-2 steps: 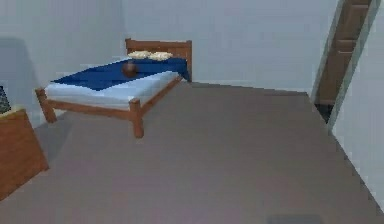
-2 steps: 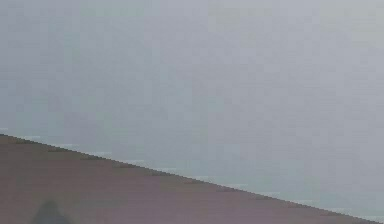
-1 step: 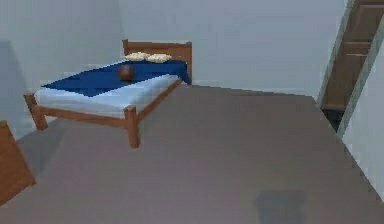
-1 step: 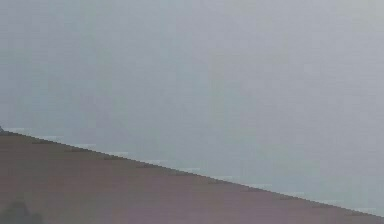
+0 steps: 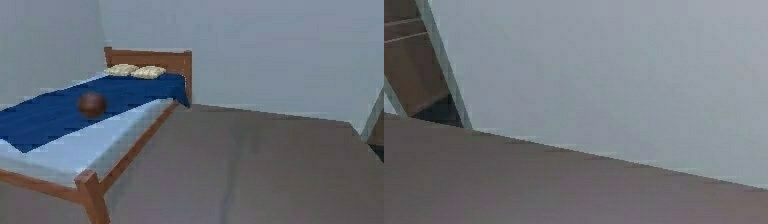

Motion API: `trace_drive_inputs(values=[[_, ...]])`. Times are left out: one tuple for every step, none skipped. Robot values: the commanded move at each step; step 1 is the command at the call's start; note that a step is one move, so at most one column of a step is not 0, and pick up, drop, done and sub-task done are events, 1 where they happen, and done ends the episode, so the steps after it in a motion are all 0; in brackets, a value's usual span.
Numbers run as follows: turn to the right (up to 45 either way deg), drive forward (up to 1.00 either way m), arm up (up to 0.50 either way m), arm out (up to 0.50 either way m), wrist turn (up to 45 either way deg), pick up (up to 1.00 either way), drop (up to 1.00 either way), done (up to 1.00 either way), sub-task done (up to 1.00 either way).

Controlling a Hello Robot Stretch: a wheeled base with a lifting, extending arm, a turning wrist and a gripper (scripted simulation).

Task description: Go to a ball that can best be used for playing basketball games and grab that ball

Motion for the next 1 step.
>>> trace_drive_inputs(values=[[0.0,0.90,0.00,0.00,0.0,0.00,0.00,0.00,0.00]])
